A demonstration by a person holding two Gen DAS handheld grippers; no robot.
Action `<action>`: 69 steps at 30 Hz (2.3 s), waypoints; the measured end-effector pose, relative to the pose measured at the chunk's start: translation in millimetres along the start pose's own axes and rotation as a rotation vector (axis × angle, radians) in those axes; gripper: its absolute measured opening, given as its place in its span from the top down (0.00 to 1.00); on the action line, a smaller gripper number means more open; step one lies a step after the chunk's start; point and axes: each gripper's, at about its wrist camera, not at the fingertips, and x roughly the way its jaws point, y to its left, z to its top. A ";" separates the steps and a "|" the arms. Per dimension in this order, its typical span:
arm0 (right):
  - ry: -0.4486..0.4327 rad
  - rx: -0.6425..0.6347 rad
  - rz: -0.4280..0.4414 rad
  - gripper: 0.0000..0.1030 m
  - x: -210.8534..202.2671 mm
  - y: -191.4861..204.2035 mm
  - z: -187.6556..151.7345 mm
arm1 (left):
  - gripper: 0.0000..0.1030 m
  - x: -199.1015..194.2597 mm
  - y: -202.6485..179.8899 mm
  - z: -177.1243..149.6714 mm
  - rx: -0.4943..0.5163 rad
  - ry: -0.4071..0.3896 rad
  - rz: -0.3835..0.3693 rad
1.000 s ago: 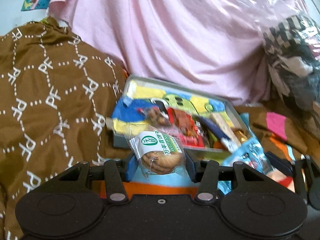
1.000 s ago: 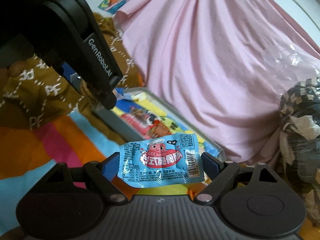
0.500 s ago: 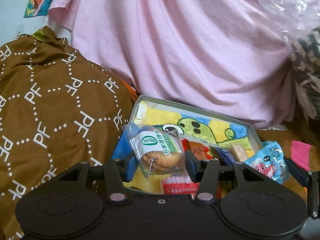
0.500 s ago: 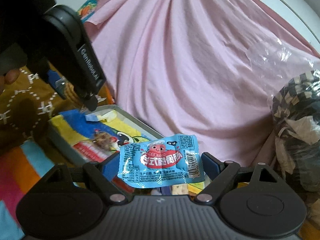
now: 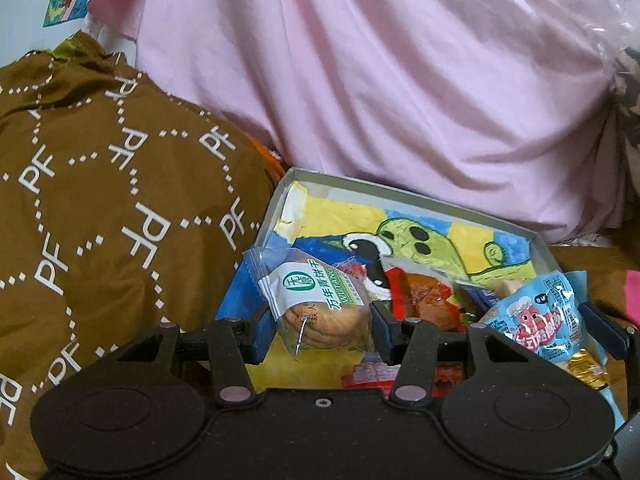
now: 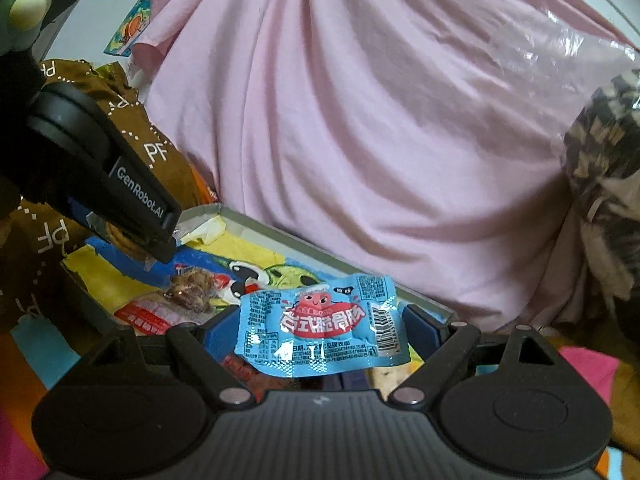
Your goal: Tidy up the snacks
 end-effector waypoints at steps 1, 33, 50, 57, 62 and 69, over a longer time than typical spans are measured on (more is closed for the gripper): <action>0.004 0.002 0.003 0.14 0.8 0.3 -0.9 | 0.50 2.1 0.6 -0.8 -0.005 0.003 0.005; 0.047 0.009 0.049 0.11 14.7 11.2 -9.0 | 0.33 24.8 3.1 -10.9 0.002 0.037 0.070; 0.069 0.070 0.080 0.04 17.9 6.9 -9.3 | 0.04 12.5 -1.7 -8.1 -0.012 0.008 0.052; 0.082 0.140 0.096 0.01 19.3 -4.5 -7.4 | 0.01 8.0 -1.1 -5.3 -0.028 -0.010 0.059; 0.079 0.154 0.094 0.00 15.9 -7.4 -4.3 | 0.01 2.2 -0.4 -1.8 -0.040 -0.021 0.062; 0.073 0.178 0.080 0.00 8.7 -14.9 1.2 | 0.01 -8.4 -1.8 4.0 -0.047 -0.039 0.070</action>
